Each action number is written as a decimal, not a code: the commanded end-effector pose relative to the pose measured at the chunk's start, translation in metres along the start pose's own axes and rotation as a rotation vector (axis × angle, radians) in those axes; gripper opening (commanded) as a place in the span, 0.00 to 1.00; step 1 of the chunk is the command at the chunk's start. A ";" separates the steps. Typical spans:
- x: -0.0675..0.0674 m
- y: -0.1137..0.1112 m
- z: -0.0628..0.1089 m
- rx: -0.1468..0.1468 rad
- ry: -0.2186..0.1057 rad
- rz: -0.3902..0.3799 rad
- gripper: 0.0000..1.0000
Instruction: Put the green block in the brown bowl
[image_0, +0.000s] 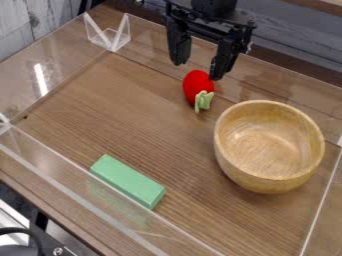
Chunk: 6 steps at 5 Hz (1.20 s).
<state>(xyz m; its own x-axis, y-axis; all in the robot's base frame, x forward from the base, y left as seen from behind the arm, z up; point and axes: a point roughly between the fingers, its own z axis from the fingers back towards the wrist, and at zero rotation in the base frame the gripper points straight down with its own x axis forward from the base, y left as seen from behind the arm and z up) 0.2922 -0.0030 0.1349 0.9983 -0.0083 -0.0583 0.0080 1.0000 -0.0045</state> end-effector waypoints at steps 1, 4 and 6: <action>-0.007 0.006 -0.009 0.006 0.034 -0.194 1.00; -0.065 0.012 -0.039 0.051 0.052 -0.893 1.00; -0.092 0.024 -0.042 0.063 0.045 -1.174 1.00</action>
<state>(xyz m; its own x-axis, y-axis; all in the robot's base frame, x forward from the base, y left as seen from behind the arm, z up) 0.1938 0.0193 0.0903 0.3681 -0.9248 -0.0966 0.9248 0.3749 -0.0653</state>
